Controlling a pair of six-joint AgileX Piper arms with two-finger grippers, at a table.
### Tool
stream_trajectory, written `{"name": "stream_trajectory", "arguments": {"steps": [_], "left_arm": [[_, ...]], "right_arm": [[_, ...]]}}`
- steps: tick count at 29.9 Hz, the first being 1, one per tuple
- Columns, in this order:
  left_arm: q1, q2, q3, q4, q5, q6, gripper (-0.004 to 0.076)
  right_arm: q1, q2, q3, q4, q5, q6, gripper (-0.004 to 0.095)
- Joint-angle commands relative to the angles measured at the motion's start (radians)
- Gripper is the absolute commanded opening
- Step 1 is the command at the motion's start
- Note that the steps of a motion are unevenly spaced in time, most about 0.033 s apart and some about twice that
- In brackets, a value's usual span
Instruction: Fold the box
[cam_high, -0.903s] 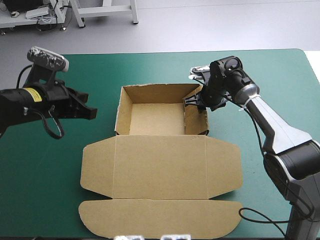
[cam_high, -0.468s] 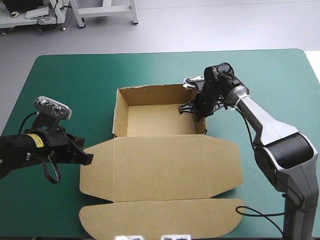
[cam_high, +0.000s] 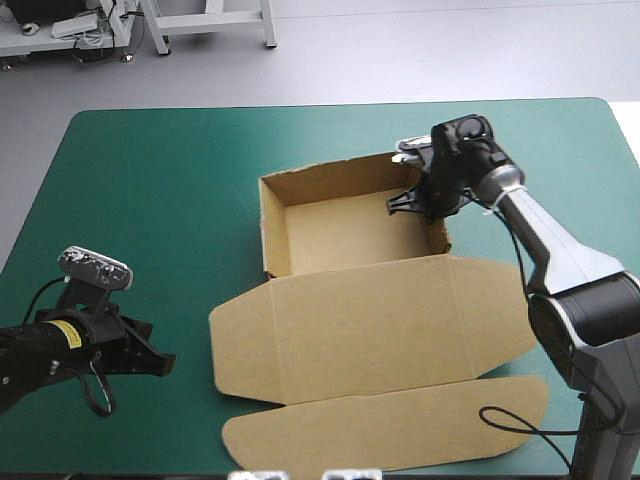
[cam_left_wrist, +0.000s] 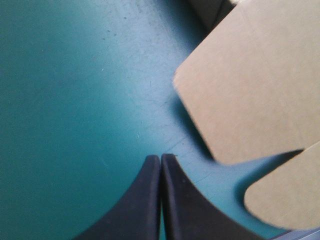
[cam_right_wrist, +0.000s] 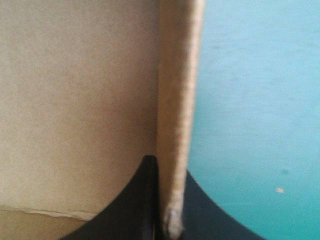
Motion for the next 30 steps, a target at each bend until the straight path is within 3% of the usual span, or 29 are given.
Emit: {"name": "stream_trajectory", "arguments": {"steps": [1,14,23,25,30], "left_arm": [[-0.004,-0.020,0.002,0.025,-0.048,-0.026,-0.0009],[-0.004,-0.024,0.010,0.038,-0.092,-0.040,-0.0009],[-0.004,-0.024,0.010,0.038,-0.106,-0.040,-0.0009],[-0.004,-0.024,0.010,0.038,-0.106,-0.040,-0.0009],[-0.004,-0.024,0.010,0.038,-0.106,-0.040,-0.0009]], "right_arm": [[-0.121,-0.112,-0.027,-0.067,0.018,-0.023,-0.0017],[-0.678,-0.192,-0.025,-0.081,0.018,-0.078,-0.0017],[-0.806,-0.154,-0.025,-0.184,0.018,-0.118,0.0005],[-0.805,-0.144,-0.022,-0.165,0.018,-0.152,0.0080],[-0.805,-0.130,-0.022,-0.153,0.018,-0.153,0.0378]]}}
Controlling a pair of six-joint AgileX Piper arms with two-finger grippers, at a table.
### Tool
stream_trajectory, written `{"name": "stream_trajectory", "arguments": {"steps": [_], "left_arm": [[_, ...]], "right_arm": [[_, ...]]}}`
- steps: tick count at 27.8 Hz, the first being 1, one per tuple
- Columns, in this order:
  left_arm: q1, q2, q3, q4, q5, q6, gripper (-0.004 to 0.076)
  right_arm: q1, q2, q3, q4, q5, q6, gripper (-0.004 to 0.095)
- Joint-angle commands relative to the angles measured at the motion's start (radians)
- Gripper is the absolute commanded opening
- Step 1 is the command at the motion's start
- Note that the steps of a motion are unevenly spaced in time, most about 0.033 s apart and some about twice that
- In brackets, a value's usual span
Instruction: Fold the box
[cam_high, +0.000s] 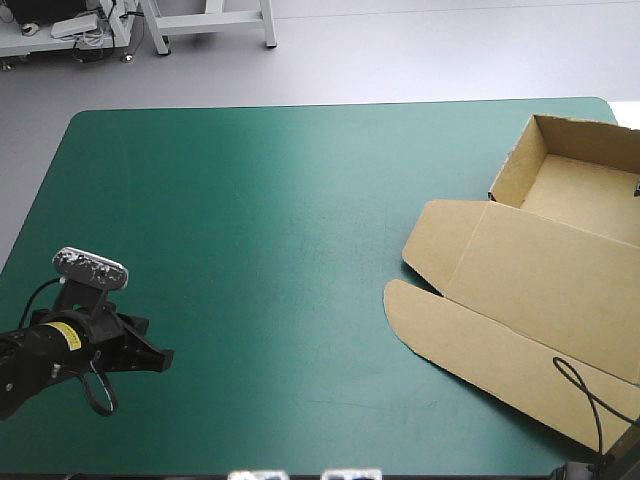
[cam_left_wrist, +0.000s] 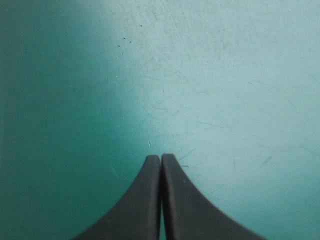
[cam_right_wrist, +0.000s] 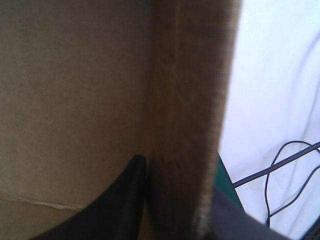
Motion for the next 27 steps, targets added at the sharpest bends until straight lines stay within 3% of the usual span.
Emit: {"name": "stream_trajectory", "arguments": {"steps": [1,11,17,21,24,25,27], "left_arm": [[-0.004,-0.005,-0.025,-0.001,-0.050,-0.012,-0.0009],[-0.004,-0.005,-0.025,-0.001,-0.052,-0.012,-0.0009],[-0.004,-0.005,-0.025,0.003,-0.069,-0.012,-0.0009],[-0.004,-0.005,-0.025,0.003,-0.089,-0.012,-0.0009],[-0.004,-0.005,-0.025,-0.008,-0.086,-0.020,-0.0009],[-0.004,-0.005,-0.025,-0.015,-0.086,-0.031,-0.0009],[-0.004,-0.005,-0.025,-0.012,-0.086,-0.031,-0.0009]], "right_arm": [[-0.007,-0.047,-0.025,-0.020,0.005,-0.016,0.0429],[-0.007,-0.088,-0.027,-0.020,0.005,-0.016,0.0449],[-0.007,-0.174,-0.027,0.062,0.005,-0.013,0.0405],[-0.007,-0.248,-0.016,0.179,0.005,-0.013,0.0253],[-0.007,-0.321,0.023,0.347,0.005,-0.067,0.0039],[-0.007,-0.375,0.073,0.468,0.005,-0.136,-0.0007],[-0.007,-0.454,0.165,0.550,0.005,-0.167,-0.0007]]}}
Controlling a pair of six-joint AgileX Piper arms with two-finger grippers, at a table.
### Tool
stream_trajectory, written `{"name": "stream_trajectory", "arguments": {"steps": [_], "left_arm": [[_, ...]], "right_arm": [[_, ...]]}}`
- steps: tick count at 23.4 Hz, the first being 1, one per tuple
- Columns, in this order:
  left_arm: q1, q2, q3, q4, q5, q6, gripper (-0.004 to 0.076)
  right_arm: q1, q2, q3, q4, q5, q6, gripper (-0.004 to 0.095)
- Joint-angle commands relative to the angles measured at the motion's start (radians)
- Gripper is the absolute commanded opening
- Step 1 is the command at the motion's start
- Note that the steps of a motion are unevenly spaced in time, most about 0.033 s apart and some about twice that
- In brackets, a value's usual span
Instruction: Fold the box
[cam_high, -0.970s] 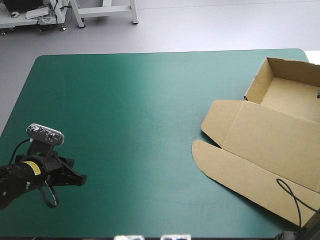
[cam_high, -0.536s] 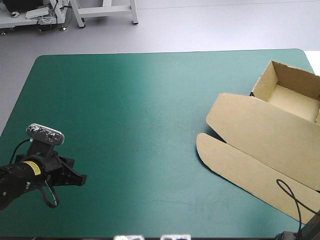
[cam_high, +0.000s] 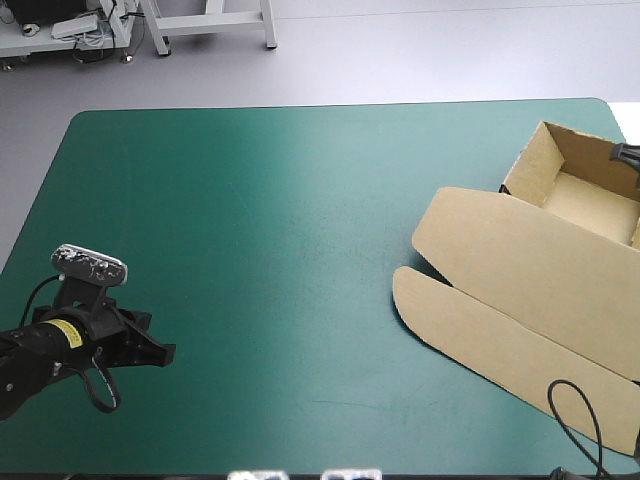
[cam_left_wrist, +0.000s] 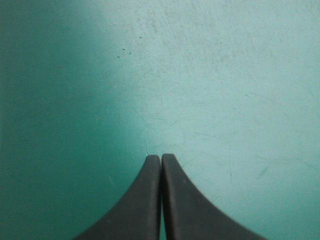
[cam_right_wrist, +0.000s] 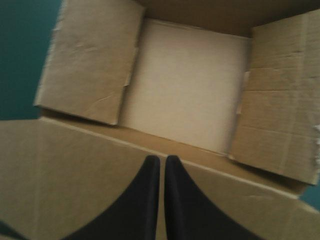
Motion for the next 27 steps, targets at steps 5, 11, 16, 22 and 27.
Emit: {"name": "stream_trajectory", "arguments": {"steps": [5,11,16,22,27], "left_arm": [[-0.004,-0.092,0.061,0.008,-0.130,0.006,-0.0009],[-0.004,-0.286,0.277,0.005,-0.202,0.025,-0.0009],[-0.004,-0.397,0.377,0.001,-0.204,0.025,-0.0009],[-0.004,-0.497,0.454,-0.007,-0.200,0.025,-0.0009],[-0.004,-0.532,0.459,-0.011,-0.202,0.025,-0.0009]], "right_arm": [[0.051,-0.308,0.324,0.123,-0.050,-0.117,-0.0007],[0.339,-0.637,0.666,0.090,-0.146,-0.197,-0.0013],[0.373,-0.819,0.880,0.091,-0.219,-0.202,-0.0013],[0.373,-0.985,1.107,0.091,-0.318,-0.204,-0.0013],[0.373,-1.064,1.166,0.095,-0.351,-0.204,-0.0013]]}}
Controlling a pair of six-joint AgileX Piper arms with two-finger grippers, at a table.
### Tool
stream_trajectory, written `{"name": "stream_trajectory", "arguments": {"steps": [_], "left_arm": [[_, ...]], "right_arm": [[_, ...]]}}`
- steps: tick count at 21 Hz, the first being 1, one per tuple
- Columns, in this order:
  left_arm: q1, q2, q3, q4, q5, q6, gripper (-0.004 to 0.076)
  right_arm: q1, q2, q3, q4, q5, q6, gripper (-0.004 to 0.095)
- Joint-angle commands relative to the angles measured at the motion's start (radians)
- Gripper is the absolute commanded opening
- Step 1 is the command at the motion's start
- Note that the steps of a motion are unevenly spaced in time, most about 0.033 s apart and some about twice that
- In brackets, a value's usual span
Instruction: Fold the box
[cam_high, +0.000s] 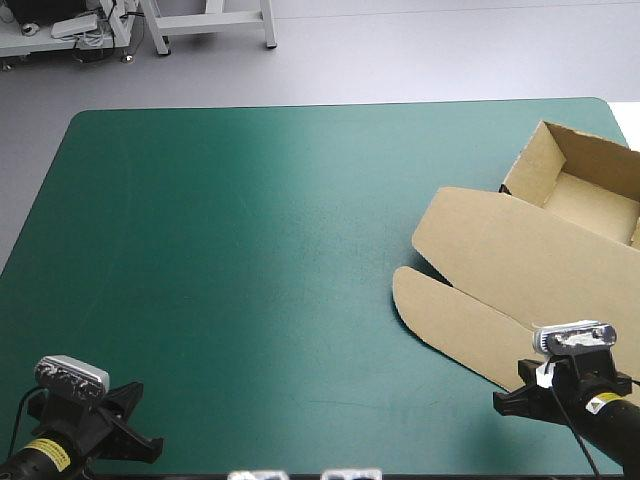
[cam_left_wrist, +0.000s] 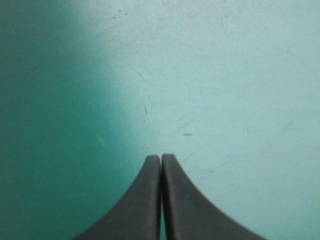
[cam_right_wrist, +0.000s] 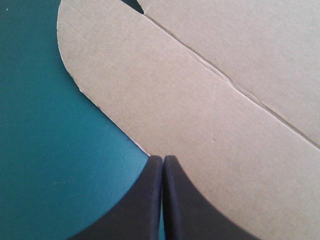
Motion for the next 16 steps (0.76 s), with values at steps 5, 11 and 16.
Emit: {"name": "stream_trajectory", "arguments": {"steps": [5,11,16], "left_arm": [[-0.004,-0.003,-0.022,-0.013,-0.056,-0.002,-0.0009],[-0.004,-0.003,-0.022,-0.022,-0.052,-0.002,-0.0009],[-0.004,-0.003,-0.022,-0.022,-0.052,-0.002,-0.0009]], "right_arm": [[0.004,-0.050,-0.010,0.021,-0.078,-0.008,-0.0013],[0.004,-0.050,-0.010,0.028,-0.078,-0.008,-0.0013],[0.004,-0.050,-0.010,0.028,-0.078,-0.008,-0.0013]]}}
